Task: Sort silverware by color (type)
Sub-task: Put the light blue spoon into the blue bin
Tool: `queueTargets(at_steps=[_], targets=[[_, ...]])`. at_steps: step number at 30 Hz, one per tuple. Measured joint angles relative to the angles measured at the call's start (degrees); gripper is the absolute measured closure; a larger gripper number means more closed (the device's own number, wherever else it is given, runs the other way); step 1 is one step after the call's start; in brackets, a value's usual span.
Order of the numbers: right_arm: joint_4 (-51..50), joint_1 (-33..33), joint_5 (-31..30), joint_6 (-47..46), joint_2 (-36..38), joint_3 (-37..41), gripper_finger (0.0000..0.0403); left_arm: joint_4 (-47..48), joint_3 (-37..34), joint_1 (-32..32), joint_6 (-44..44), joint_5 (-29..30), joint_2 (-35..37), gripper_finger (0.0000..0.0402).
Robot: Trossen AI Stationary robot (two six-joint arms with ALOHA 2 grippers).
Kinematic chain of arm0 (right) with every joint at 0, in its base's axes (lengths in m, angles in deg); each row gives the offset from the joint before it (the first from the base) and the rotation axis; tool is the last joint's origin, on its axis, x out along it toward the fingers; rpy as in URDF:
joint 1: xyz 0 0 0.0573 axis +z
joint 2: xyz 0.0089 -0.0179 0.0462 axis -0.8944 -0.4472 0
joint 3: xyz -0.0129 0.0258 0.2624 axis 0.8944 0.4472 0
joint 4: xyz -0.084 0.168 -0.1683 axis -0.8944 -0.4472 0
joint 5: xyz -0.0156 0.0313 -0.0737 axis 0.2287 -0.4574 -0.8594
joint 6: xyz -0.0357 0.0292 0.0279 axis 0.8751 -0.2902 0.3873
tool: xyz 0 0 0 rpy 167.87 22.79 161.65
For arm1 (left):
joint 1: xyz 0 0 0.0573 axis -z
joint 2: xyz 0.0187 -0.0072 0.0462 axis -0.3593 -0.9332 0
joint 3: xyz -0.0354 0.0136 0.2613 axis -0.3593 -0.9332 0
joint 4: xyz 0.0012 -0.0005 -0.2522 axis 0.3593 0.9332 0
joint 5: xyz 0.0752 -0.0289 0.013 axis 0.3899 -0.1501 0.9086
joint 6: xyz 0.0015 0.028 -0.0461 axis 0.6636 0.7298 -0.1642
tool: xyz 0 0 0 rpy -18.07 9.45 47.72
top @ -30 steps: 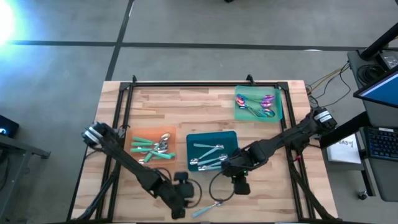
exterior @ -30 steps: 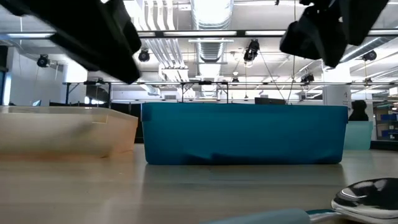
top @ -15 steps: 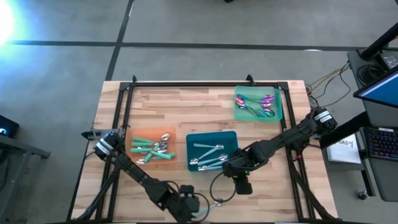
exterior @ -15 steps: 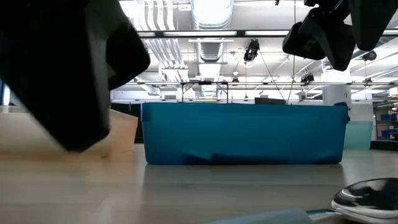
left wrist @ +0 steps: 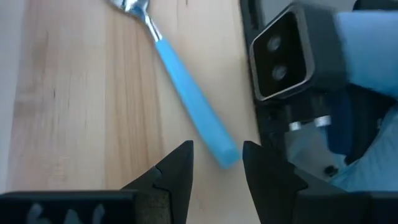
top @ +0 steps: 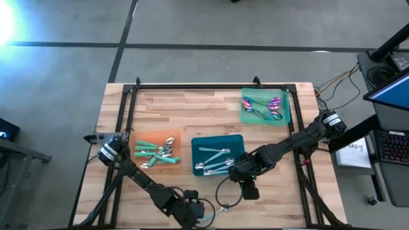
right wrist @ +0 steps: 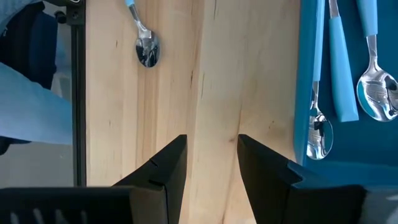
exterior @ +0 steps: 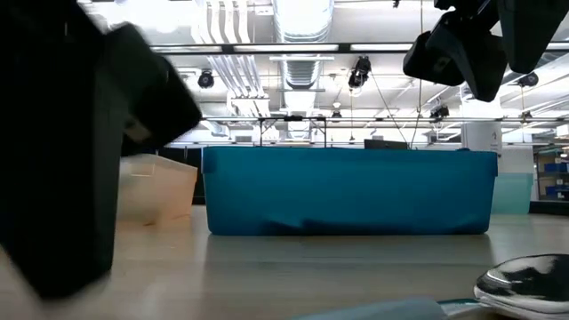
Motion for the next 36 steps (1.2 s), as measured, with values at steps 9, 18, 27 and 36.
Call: queueTargets(at_steps=[9, 18, 27, 36], targets=[[-0.13, 0.0, 0.0, 0.22, 0.0, 0.02, 0.0271, 7.0, 9.35, 0.06, 4.43, 1.47, -7.37, 0.0278], [-0.88, 0.22, 0.07, -0.16, 0.0, 0.02, 0.0271, 20.6, 19.33, -0.02, 4.91, 2.82, -13.13, 0.0332], [-1.21, 0.22, 0.11, -0.69, -0.02, 0.02, 0.0271, 20.99, 18.95, -0.35, 4.25, 2.31, -12.76, 0.0374], [-1.2, 0.24, 0.15, -4.08, -0.02, 0.02, 0.0271, 22.58, 9.17, -1.29, 4.95, 6.32, -4.63, 0.0374]])
